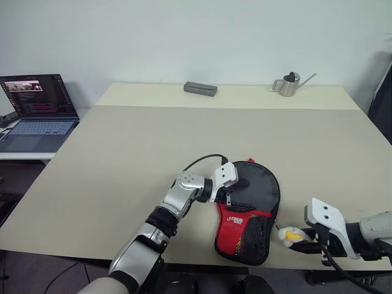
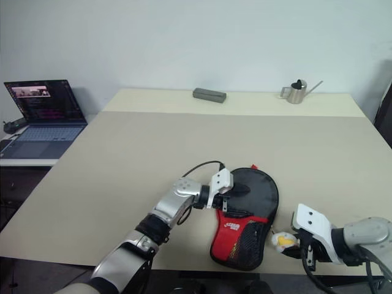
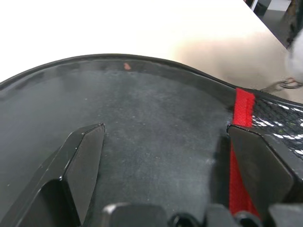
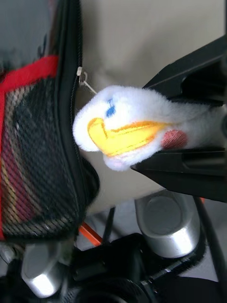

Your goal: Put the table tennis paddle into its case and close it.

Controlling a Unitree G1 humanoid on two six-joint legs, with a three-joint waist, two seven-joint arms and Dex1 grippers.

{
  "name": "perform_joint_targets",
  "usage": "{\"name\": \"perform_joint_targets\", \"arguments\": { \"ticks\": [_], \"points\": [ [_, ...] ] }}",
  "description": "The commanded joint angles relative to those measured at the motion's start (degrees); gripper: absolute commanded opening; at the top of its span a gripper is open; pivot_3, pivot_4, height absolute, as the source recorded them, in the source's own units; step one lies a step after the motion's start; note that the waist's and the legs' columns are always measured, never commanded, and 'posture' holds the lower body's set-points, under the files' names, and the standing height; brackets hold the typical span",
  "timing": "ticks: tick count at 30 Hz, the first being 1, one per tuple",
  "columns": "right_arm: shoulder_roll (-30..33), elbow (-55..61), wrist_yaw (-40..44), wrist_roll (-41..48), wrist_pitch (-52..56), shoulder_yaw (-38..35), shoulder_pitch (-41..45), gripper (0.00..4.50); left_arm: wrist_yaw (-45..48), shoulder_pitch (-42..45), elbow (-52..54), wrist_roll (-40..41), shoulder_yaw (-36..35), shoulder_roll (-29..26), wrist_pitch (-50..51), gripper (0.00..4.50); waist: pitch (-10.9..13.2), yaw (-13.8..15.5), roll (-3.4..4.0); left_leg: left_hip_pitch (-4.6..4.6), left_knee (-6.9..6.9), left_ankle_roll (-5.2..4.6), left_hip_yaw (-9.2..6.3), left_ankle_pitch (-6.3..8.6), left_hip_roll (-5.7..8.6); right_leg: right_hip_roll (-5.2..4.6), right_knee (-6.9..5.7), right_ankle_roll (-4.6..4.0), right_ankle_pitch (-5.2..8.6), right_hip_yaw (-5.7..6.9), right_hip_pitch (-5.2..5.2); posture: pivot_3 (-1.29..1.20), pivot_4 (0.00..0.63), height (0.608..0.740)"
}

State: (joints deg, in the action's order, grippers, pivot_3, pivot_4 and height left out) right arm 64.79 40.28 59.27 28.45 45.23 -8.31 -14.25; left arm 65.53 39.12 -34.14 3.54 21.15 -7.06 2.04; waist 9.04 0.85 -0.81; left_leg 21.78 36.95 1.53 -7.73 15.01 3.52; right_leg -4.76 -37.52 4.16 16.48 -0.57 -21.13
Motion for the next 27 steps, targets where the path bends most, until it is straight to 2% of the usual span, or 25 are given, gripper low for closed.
{"name": "perform_joint_targets", "arguments": {
  "ticks": [1, 12, 15, 17, 26, 27],
  "points": [
    [0.94, 3.23, 3.52, 2.62, -0.49, 1.27, -2.13, 0.55, -0.56, -1.96, -3.81, -2.72, 1.77, -0.76, 2.09, 4.5, -0.01, 0.26, -0.02, 0.0, 0.0, -0.01, 0.0, 0.01, 0.0, 0.0, 0.04, 0.0, 0.0, 0.01, 0.02, 0.0, 0.15, 0.74],
    [-5.26, -1.59, -3.17, -0.18, -0.37, 9.31, 8.56, 0.55, -0.84, -1.79, -4.0, -2.94, 2.1, -0.12, 1.98, 4.5, -0.08, 0.28, -0.11, -0.03, 0.01, -0.04, -0.01, 0.03, -0.01, -0.03, 0.2, 0.05, 0.0, 0.04, 0.1, 0.0, 0.15, 0.74],
    [-5.66, -2.65, -4.19, -0.82, -0.29, 9.67, 9.63, 0.55, -0.88, -1.89, -3.79, -2.95, 2.11, -0.15, 2.02, 4.5, -0.09, 0.29, -0.11, -0.03, 0.02, -0.04, -0.02, 0.02, 0.0, -0.03, 0.22, 0.07, 0.0, 0.04, 0.12, 0.0, 0.15, 0.74],
    [-5.8, -2.55, -3.3, 3.16, 2.19, 6.97, 9.99, 0.55, -1.04, -1.92, -3.84, -2.98, 2.02, -0.21, 1.95, 4.5, -0.09, 0.29, -0.11, -0.03, 0.02, -0.04, -0.01, 0.03, 0.0, -0.03, 0.22, 0.06, -0.01, 0.03, 0.13, 0.0, 0.15, 0.74],
    [-3.76, -1.75, -2.72, 5.86, 4.51, 2.35, 9.49, 3.44, -1.67, -1.59, -4.48, -3.3, 2.08, 0.41, 1.38, 4.5, -0.1, 0.35, -0.09, -0.04, 0.03, -0.05, -0.02, 0.03, 0.01, -0.03, 0.22, 0.03, -0.04, 0.03, 0.15, 0.0, 0.15, 0.74],
    [-3.65, -1.3, -2.35, 6.98, 5.04, 1.07, 9.09, 3.44, -1.73, -1.53, -4.57, -3.33, 2.06, 0.51, 1.3, 4.5, -0.09, 0.37, -0.1, -0.04, 0.03, -0.05, -0.01, 0.03, 0.01, -0.03, 0.23, 0.03, -0.04, 0.03, 0.16, 0.0, 0.15, 0.74]
  ]
}}
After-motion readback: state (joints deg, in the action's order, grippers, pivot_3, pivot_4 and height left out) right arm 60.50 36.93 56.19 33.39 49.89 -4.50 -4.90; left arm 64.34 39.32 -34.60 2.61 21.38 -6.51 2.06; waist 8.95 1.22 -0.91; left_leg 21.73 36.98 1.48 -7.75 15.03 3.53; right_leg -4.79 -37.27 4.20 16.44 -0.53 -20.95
